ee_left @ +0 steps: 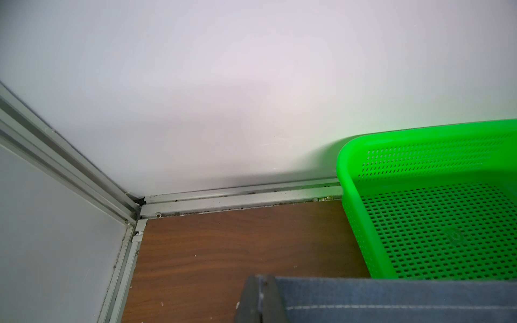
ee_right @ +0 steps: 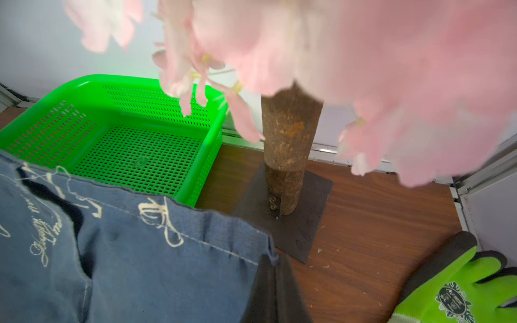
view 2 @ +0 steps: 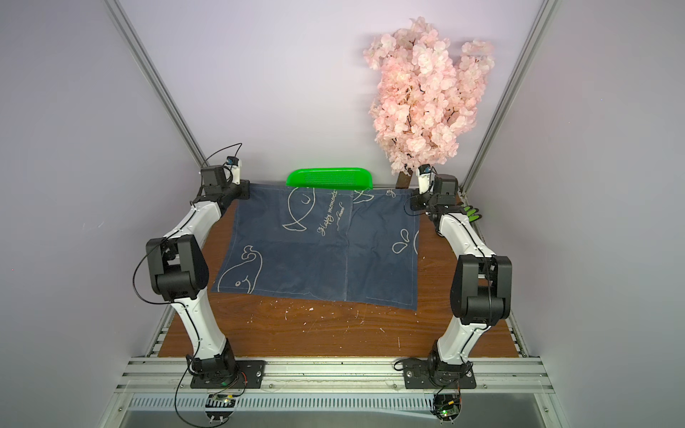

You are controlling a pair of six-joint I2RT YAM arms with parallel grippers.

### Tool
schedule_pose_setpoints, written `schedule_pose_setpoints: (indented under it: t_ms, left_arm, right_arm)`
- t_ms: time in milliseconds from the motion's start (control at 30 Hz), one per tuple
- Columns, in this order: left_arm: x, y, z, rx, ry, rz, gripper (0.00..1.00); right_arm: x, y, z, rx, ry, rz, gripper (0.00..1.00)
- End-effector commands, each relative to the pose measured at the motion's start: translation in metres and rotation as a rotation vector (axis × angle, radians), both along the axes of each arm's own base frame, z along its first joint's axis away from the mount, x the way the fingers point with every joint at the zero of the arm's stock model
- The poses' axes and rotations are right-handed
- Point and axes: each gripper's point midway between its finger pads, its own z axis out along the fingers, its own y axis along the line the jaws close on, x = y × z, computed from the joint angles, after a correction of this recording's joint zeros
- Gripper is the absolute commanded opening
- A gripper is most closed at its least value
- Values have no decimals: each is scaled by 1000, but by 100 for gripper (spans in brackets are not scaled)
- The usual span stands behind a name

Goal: Roll up the pillowcase
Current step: Fold the pillowcase.

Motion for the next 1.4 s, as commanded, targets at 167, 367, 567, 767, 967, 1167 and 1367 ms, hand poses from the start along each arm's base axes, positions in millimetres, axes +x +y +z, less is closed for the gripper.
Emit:
schedule_pose_setpoints:
  t_ms: [167,367,567,767,967,1167,1367]
  left_arm:
    - [19,3,36,-10,-93,17,0]
    - [2,-3,33,10,-72,-8,1]
    - [-32,3,17,43,-39,-1,1]
    - [-68,14,-8,55,18,27,1]
    - [-111,5,-51,115,119,-20,1]
    - [-152,18,-82,254,225,12,1]
    - [-180,25,-95,306,280,43,1]
  right_arm:
    - [18,-15,48,2,-121,7,0]
    - [-4,-3,38,37,-94,71,0]
    - [-52,-7,7,58,-56,57,0]
    - [-93,-14,-9,59,-81,25,0]
    - [-135,-2,-56,-19,20,123,0]
    - [-171,-6,-75,-99,51,116,0]
    - [-196,6,-98,-203,120,177,0]
